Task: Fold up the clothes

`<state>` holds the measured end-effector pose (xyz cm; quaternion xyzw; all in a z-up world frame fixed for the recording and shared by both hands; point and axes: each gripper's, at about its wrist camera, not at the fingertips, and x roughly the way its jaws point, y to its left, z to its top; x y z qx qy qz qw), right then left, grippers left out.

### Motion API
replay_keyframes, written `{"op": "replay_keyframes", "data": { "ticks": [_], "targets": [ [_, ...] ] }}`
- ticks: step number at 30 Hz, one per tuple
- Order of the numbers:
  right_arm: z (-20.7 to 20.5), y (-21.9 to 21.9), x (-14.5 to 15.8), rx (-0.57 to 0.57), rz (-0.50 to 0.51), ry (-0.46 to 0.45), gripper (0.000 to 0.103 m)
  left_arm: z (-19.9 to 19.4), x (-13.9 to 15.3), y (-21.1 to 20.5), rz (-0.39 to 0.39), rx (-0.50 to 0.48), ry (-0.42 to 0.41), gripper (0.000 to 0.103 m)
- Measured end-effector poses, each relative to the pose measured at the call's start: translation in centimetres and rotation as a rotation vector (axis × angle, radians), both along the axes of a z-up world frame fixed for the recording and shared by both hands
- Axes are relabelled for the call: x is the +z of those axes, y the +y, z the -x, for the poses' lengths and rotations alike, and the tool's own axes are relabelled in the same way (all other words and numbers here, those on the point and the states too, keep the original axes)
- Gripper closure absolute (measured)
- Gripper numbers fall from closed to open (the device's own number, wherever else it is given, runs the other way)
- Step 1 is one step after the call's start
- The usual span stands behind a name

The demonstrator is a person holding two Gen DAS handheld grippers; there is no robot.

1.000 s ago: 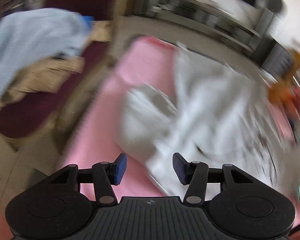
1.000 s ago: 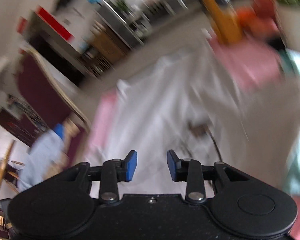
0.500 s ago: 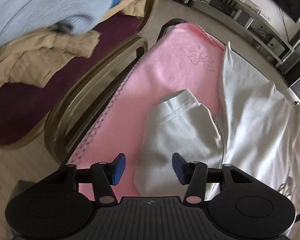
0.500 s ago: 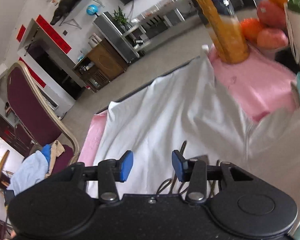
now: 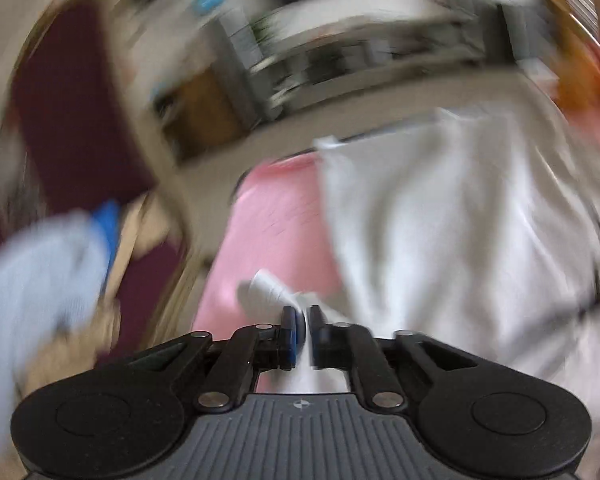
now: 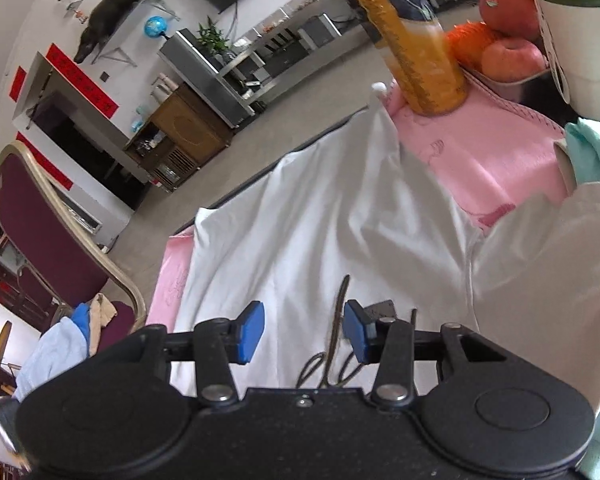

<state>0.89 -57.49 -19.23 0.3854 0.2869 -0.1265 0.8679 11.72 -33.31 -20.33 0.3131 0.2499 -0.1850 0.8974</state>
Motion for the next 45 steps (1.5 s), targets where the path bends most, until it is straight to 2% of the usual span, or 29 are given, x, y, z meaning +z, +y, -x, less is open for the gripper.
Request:
{"op": "replay_keyframes", "data": {
  "ticks": [1,4,6,7,8,9,10,12,14,16,18,21,27,29,32,34,38,40,42,45],
  "targets": [
    [0.0,0.0,0.0,-0.001,0.002,0.002,0.060,0.8,-0.7,-0.5,-0.028,-0.030,0.013,0.071],
    [0.0,0.0,-0.1,-0.003,0.006,0.007,0.059,3.0,-2.6,-1.8,-0.104,-0.111,0.049,0.067],
    [0.1,-0.1,-0.1,-0.005,0.010,0.010,0.059,3.6,-1.8,-0.9,-0.069,-0.097,0.064,0.062],
    [0.1,-0.1,-0.1,-0.006,0.011,0.012,0.059,3.6,-0.8,0.0,-0.022,-0.083,0.072,0.057],
    [0.1,-0.1,-0.1,-0.006,0.013,0.013,0.058,3.4,0.1,1.0,0.034,-0.063,0.084,0.056],
    [0.1,-0.1,-0.1,-0.007,0.015,0.015,0.058,2.5,1.2,2.5,0.122,-0.022,0.117,0.053],
    [0.1,-0.1,-0.1,-0.008,0.016,0.017,0.058,1.6,2.2,3.9,0.210,0.019,0.150,0.047],
    [0.1,-0.1,-0.2,-0.008,0.019,0.019,0.057,-0.9,3.5,7.8,0.424,0.144,0.264,0.045],
    [0.1,-0.1,-0.2,-0.007,0.020,0.019,0.057,-4.2,3.0,11.5,0.620,0.300,0.426,0.054],
    [0.1,-0.1,-0.2,-0.005,0.023,0.021,0.056,-7.1,1.0,14.7,0.791,0.448,0.604,0.062],
    [0.0,-0.1,-0.2,-0.005,0.023,0.021,0.055,-8.6,-0.9,16.0,0.874,0.533,0.713,0.072],
    [0.0,-0.1,-0.4,-0.004,0.013,0.020,0.053,-8.9,-1.1,15.5,0.880,0.535,0.714,0.074],
    [-0.2,0.2,-0.4,0.004,0.021,0.026,0.051,-9.4,-1.7,14.6,0.891,0.538,0.717,0.071],
    [-0.2,0.2,-0.4,0.006,0.020,0.027,0.051,-9.6,-1.9,14.3,0.895,0.538,0.718,0.074],
    [-0.2,0.3,-0.5,0.007,0.021,0.028,0.050,-9.8,-2.1,13.9,0.899,0.538,0.717,0.081],
    [-0.3,0.3,-0.4,0.009,0.025,0.030,0.050,-9.7,-1.8,13.7,0.887,0.526,0.700,0.092],
    [-0.3,0.4,-0.4,0.007,0.032,0.034,0.049,-9.3,-1.4,13.4,0.871,0.498,0.688,0.097],
    [-0.3,0.4,-0.4,0.003,0.032,0.035,0.048,-9.2,-1.4,13.4,0.868,0.494,0.685,0.103],
    [-0.2,0.3,-0.5,0.000,0.033,0.036,0.048,-8.9,-1.1,13.5,0.846,0.505,0.656,0.103],
    [-0.2,0.3,-0.4,-0.006,0.036,0.036,0.048,-8.0,0.7,13.6,0.774,0.532,0.541,0.103]
  ]
}}
